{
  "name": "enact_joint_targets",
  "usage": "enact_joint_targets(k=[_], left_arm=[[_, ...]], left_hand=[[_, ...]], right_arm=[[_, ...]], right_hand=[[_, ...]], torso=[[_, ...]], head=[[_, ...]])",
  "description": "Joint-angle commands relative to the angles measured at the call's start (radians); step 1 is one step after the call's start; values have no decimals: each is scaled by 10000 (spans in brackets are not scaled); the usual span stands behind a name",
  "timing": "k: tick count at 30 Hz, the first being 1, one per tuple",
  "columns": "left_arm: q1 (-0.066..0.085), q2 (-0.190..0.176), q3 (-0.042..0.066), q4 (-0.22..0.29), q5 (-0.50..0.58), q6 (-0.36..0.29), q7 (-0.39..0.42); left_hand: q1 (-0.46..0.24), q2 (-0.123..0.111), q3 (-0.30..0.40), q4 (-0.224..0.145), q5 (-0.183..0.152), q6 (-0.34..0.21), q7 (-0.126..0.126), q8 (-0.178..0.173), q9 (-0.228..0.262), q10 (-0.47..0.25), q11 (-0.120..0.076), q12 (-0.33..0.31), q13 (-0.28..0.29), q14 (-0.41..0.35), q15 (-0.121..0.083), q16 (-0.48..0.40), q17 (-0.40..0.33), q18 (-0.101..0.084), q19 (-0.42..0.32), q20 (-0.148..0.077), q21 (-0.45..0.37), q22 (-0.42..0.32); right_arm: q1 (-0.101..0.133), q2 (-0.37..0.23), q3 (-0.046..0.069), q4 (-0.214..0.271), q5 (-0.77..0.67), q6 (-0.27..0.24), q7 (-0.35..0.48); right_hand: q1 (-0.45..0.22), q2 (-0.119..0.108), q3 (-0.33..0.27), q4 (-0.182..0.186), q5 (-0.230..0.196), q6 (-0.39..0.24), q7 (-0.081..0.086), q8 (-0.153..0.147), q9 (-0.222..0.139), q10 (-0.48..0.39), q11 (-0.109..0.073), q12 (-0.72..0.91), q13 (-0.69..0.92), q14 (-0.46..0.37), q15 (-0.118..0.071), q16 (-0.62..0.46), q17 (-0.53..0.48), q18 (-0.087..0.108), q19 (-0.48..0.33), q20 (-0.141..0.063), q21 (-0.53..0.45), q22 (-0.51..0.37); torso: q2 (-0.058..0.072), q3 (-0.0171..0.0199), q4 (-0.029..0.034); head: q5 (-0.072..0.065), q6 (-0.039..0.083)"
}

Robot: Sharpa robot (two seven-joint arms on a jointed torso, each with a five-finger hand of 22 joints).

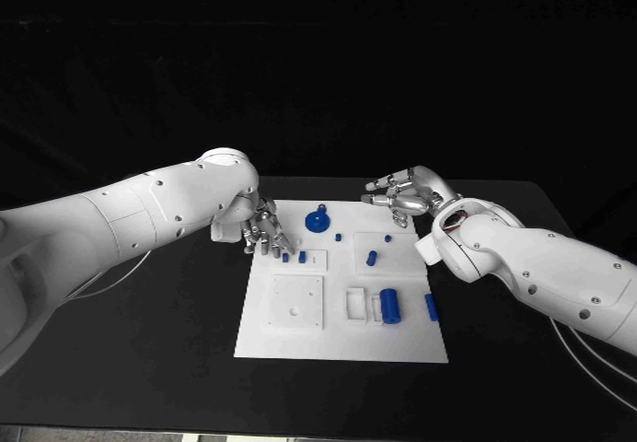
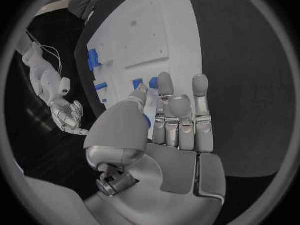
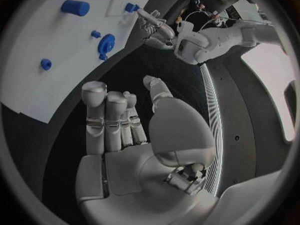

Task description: Assemble the parts on the task board

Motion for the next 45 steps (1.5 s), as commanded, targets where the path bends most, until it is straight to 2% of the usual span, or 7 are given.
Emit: enact_joint_targets(k=[1,8,16,20,30,39,45], left_arm=[[2,-93,24,59,9,-631,203],[69,-525,391,585,435,-3143,1309],[189,-953,579,1627,443,-5770,3719],[194,-944,590,1909,-127,-6568,4789],[42,-568,388,2020,-2480,-7374,6151],[-124,-184,82,1823,-3721,-7571,6518],[-209,21,-71,1679,-4275,-7393,6611]], left_hand=[[14,-39,-21,16,-13,-49,86,1,7,511,72,-50,9,-11,-53,-59,-29,-58,78,-39,-41,194],[857,419,-114,-860,855,-851,302,152,-160,129,226,-1494,-563,-482,143,-1158,-627,-72,-252,110,-641,-26],[2787,294,578,-2469,1969,-1203,759,164,-892,-912,685,-3815,-1837,-1093,576,-2665,-1343,97,-669,484,-1623,-496],[3082,282,667,-2844,1921,-1189,842,126,-1230,-1059,870,-4479,-1839,-1309,738,-3502,-1714,234,-1063,653,-1778,-213],[2938,157,893,-3110,1288,-1367,745,-39,-1585,-2288,1214,-4549,-1874,-1364,890,-4578,-2077,396,-1169,844,-2142,-66],[2739,-67,726,-3030,736,-1674,647,-42,-1612,-2922,1352,-4557,-1880,-1224,1049,-5903,-2400,463,-972,1059,-2870,-238],[2889,-39,308,-2893,689,-1830,615,-45,-1630,-3036,1310,-4561,-1881,-1121,1001,-5958,-2227,399,-690,1005,-3207,-453]], right_arm=[[-6,-1,5,8,-13,75,81],[-7,-64,5,-35,-11,16,128],[-7,-139,5,-116,48,-135,255],[-6,-144,5,-177,147,-217,391],[-4,-87,5,-402,411,-446,636],[1,-30,2,-627,1358,-547,1128],[56,6,2,-761,2060,-536,1492]], right_hand=[[-120,-16,30,7,22,44,32,3,14,-79,17,-32,-10,-51,-25,-37,-13,165,152,-11,-48,747],[-137,-18,21,21,16,49,30,4,15,-82,17,-40,-20,-55,-23,-42,-18,168,145,-8,-78,741],[-124,-28,33,6,27,109,19,3,15,-179,17,-147,-119,-151,-9,-221,-169,191,66,9,-377,676],[-88,-25,120,-72,44,88,34,2,14,-569,36,-984,-911,-609,42,-1272,-1090,370,-485,87,-3165,-112],[-22,-78,1127,-500,-517,17,191,-1,12,-357,358,-4986,-5720,-2155,511,-3627,-4309,4,-1518,499,-5967,-3331],[-504,-391,3284,-1029,-1199,-439,488,-14,-6,-356,1225,-9026,-8941,-2892,1775,-8390,-9421,121,-4374,1946,-5949,-10101],[-439,-389,3758,-1137,-1393,-543,519,-17,-11,-612,1367,-9437,-8963,-3187,1974,-9181,-9458,218,-4574,2192,-5886,-12068]], torso=[[5,-3,-8],[3,2,-3],[3,-4,17],[16,-16,-9],[17,-3,-33],[27,14,-12],[54,12,-28]], head=[[-22,40],[-173,158],[-348,332],[-345,401],[-416,580],[-508,617],[-545,642]])
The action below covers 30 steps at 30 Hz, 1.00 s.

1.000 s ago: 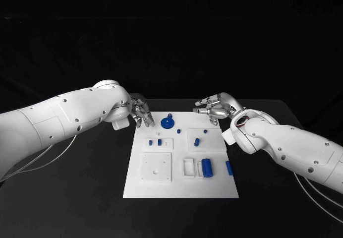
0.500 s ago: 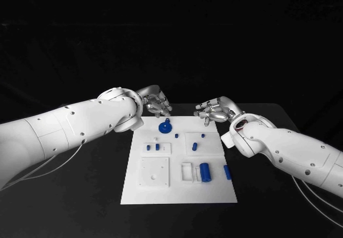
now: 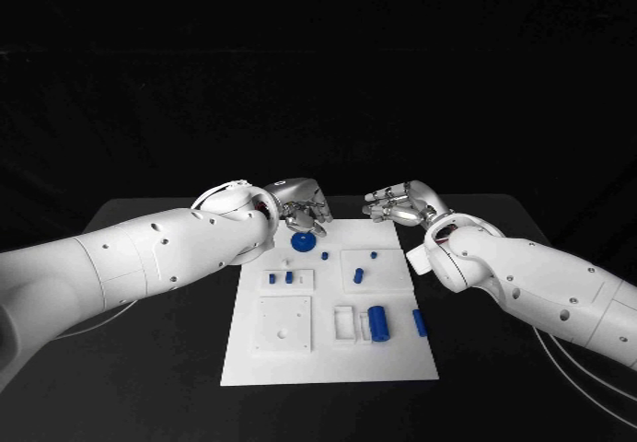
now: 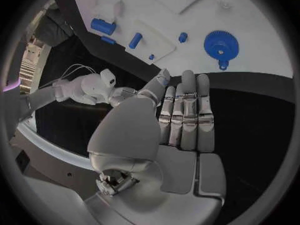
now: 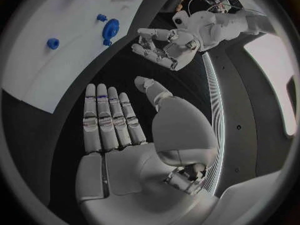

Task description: Assemble the parts on the task board

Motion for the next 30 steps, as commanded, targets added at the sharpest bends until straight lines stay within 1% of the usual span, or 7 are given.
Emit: enact_joint_targets(k=[1,8,17,20,21,25,30], left_arm=[[-53,98,-37,-66,-920,-52,408],[-200,283,-122,-310,-1464,450,323],[-390,452,-198,-556,-1842,870,213],[-457,486,-206,-605,-1879,947,204],[-475,495,-207,-615,-1886,971,202],[-531,529,-211,-656,-1931,1033,193],[-604,568,-213,-726,-2028,1043,168]], left_hand=[[123,-22,-93,-6,11,-11,-4,-38,-8,-57,-30,-59,-8,69,-26,39,83,82,111,-4,-36,-6],[87,-17,-269,16,13,-15,-12,-40,-11,-170,-55,-55,-5,146,-128,972,614,31,368,-114,50,354],[154,-14,-639,285,-6,-80,-12,-39,-10,-472,-59,-50,-2,3,-207,2918,1066,13,675,-197,179,671],[189,-9,-691,359,2,-78,-12,-39,-11,-513,-67,-54,-5,20,-229,3516,1027,24,735,-223,371,683],[202,-16,-696,382,9,-81,-7,-38,-11,-515,-69,-54,-5,-87,-237,3765,876,24,696,-231,503,683],[205,23,-652,383,100,-42,6,-41,-12,-546,-67,-57,-8,-29,-254,4119,304,34,639,-250,792,682],[207,100,-385,235,513,-74,14,-45,-20,-627,-62,-61,-14,12,-277,4457,106,76,575,-269,1061,693]], right_arm=[[41,29,5,-65,899,-61,648],[125,65,5,-164,1630,-371,1211],[205,86,5,-195,1992,-559,1442],[219,84,5,-179,2021,-585,1460],[222,83,5,-175,2026,-592,1463],[231,80,5,-157,2037,-611,1468],[238,81,5,-126,2042,-624,1469]], right_hand=[[-24,-5,193,-29,-56,-68,11,-15,-8,-37,14,-51,-12,-24,42,-80,-12,139,106,62,69,-616],[-12,-49,488,-91,63,-27,17,-23,-10,26,31,-63,-12,79,57,-80,-14,172,212,35,84,-728],[-70,-85,525,-60,130,-87,26,-22,-11,33,32,-65,-11,93,56,-80,-13,167,218,37,75,-730],[-74,-88,517,-54,131,-92,30,-22,-12,30,35,-64,-11,90,57,-80,-12,167,218,37,74,-730],[-72,-89,517,-54,139,-98,27,-22,-12,29,34,-63,-11,87,58,-81,-13,166,213,38,72,-731],[-71,-93,513,-52,139,-93,29,-21,-11,30,35,-62,-10,87,58,-80,-13,166,213,38,73,-730],[-68,-95,512,-49,150,-103,30,-20,-11,22,38,-64,-11,83,60,-81,-13,165,208,40,71,-731]], torso=[[27,0,-17],[109,16,-63],[169,14,-88],[190,11,-100],[204,20,-103],[218,11,-105],[214,18,-105]], head=[[-21,9],[-28,54],[-31,41],[-37,50],[-44,54],[-62,56],[-66,61]])
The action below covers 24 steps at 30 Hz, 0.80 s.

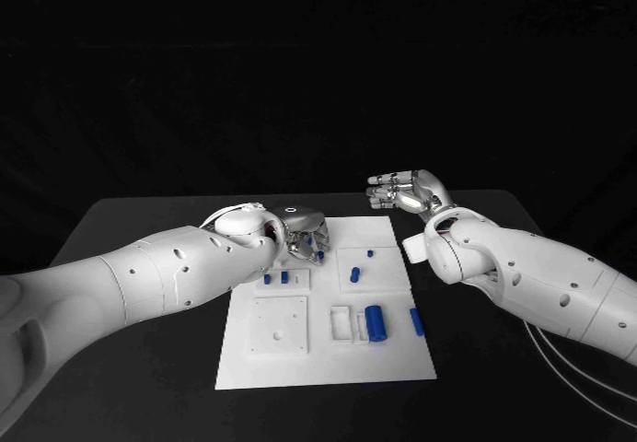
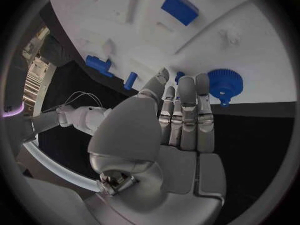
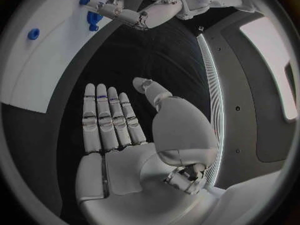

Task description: Assemble the parts on the task board

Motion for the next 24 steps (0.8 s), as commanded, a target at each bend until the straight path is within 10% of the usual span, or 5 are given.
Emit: enact_joint_targets(k=[1,24], left_arm=[[-40,52,3,-48,-276,211,-3],[-193,200,14,-439,-446,-173,-6]], left_hand=[[-78,35,301,-172,106,-73,42,-30,-10,-122,14,-42,-10,43,-55,205,-186,89,-169,-39,290,243],[-129,143,814,-300,122,-465,-10,-42,-31,-171,31,-64,-23,305,-86,597,-365,200,-281,-68,1109,239]], right_arm=[[10,11,4,47,102,-77,216],[22,38,4,138,84,-158,202]], right_hand=[[-33,-60,22,6,68,-73,0,-20,-12,21,40,-50,-9,50,22,-37,-8,167,64,13,29,-14],[-31,-72,24,10,114,-61,1,-20,-11,16,42,-45,-9,36,26,-36,-7,168,51,18,30,-13]], torso=[[12,3,-11],[12,4,21]], head=[[-7,9],[-34,-80]])
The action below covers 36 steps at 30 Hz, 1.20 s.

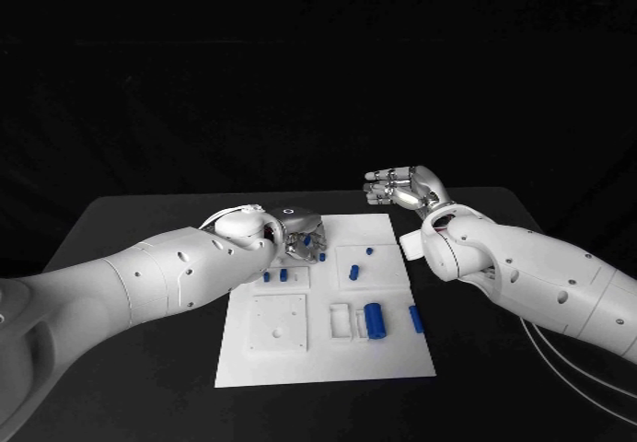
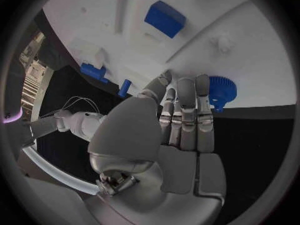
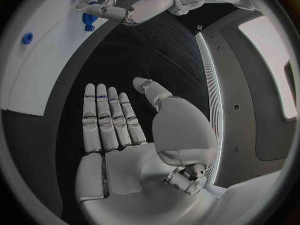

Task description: Assemble the parts on the task board

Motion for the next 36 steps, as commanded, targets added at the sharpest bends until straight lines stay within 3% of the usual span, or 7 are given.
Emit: enact_joint_targets(k=[1,11,17,28,36], left_arm=[[-2,14,8,12,-61,-141,27],[-2,4,9,149,107,119,180],[-3,34,9,111,164,209,231],[-31,123,8,50,227,460,133],[-50,153,7,-5,231,697,54]], left_hand=[[-78,28,112,-11,2,119,17,-51,-8,81,1,-35,-8,49,-32,52,14,199,-88,-35,82,240],[-294,-80,149,112,-185,84,-28,-47,-5,491,-80,-31,-2,107,-64,139,15,167,-97,-48,187,213],[-291,65,178,242,-172,205,70,-48,-7,534,-140,-30,-3,272,-116,234,38,138,-20,-100,201,217],[-257,31,158,414,-202,-29,82,-57,-10,250,-106,-36,-9,618,-129,189,40,147,41,-99,146,207],[-214,224,419,593,-203,278,172,-52,-8,574,-117,-40,-11,661,-136,201,88,157,82,-114,173,224]], right_arm=[[2,19,5,6,0,-15,134],[2,28,5,-1,-8,-14,130],[2,38,5,13,-15,-5,126],[1,44,5,26,-27,-7,123],[1,51,5,20,-30,-1,121]], right_hand=[[-32,-72,24,10,67,-63,3,-20,-12,16,42,-45,-10,35,30,-37,-9,167,52,18,31,-14],[-44,-62,152,-2,50,-24,0,-18,-10,18,42,-47,-11,34,27,-37,-9,171,51,16,33,-13],[-44,-62,152,-2,50,-24,0,-18,-10,18,42,-47,-11,34,27,-37,-9,171,51,16,33,-13],[-72,-98,221,-11,54,-24,1,-18,-10,23,40,-49,-10,35,27,-39,-9,168,52,16,32,-14],[-72,-93,218,-9,58,-13,0,-18,-9,24,41,-47,-10,33,29,-37,-9,167,48,16,32,-14]], torso=[[-7,-2,6],[-2,0,-17],[-4,7,-17],[7,10,-28],[1,15,-7]], head=[[9,-19],[14,-35],[-3,-28],[-39,-38],[-82,-68]])
